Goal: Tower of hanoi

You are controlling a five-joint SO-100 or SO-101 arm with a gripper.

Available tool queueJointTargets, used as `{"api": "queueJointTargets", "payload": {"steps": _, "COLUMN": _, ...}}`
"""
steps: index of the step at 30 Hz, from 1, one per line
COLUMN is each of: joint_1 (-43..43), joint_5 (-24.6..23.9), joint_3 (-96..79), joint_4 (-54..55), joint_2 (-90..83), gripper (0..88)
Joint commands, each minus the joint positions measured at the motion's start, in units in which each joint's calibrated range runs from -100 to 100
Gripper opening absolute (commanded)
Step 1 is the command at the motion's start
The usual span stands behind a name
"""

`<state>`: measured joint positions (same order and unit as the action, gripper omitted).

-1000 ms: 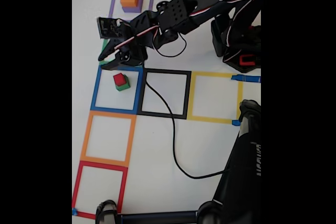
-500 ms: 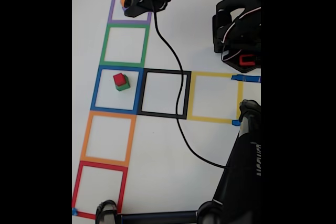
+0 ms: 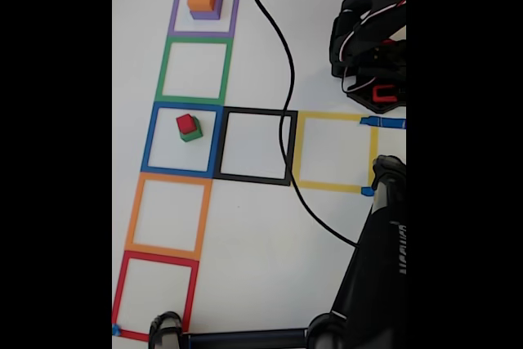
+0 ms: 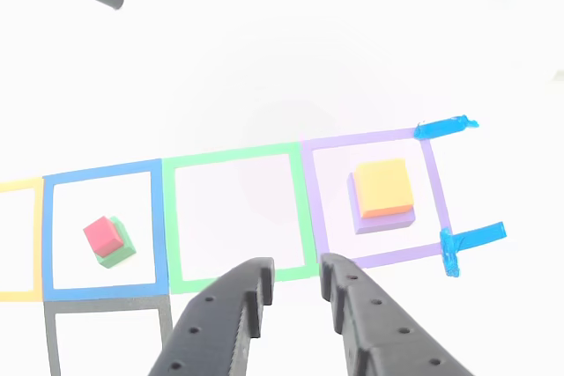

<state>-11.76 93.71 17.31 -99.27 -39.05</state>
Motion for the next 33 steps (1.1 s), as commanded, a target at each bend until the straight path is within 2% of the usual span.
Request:
{"api": "queueJointTargets", "payload": {"steps": 1, "joint_1": -3.39, "joint_5": -0.3, "joint_3": 1.69, "joint_4": -0.64, "joint_2": 0.17, "gripper": 1.2}}
{"api": "queueJointTargets", "payload": {"steps": 4, "joint_1": -4.63, "joint_5": 1.05, "joint_3": 0.42, "joint_4": -0.64, "joint_2": -0.32, "gripper": 1.2}}
{"api": "queueJointTargets", "payload": {"steps": 7, "joint_1": -7.41, "joint_5": 6.29, "joint_3": -3.49, "joint_4": -0.56, "joint_2": -0.88, "gripper": 1.2}}
{"api": "queueJointTargets", "payload": {"steps": 12, "joint_1": -14.7, "joint_5": 6.29, "joint_3": -15.94, "joint_4": 4.21, "joint_2": -4.11, "gripper": 2.9}}
{"api": "queueJointTargets", "payload": {"steps": 19, "joint_1": -19.11, "joint_5": 6.29, "joint_3": -38.94, "joint_4": 24.78, "joint_2": -8.96, "gripper": 15.7}}
{"api": "queueJointTargets", "payload": {"steps": 29, "joint_1": -21.12, "joint_5": 6.29, "joint_3": -61.58, "joint_4": 52.88, "joint_2": -8.39, "gripper": 32.6}}
{"api": "queueJointTargets", "payload": {"steps": 33, "joint_1": -21.32, "joint_5": 6.29, "joint_3": -68.58, "joint_4": 64.54, "joint_2": -6.45, "gripper": 34.4}}
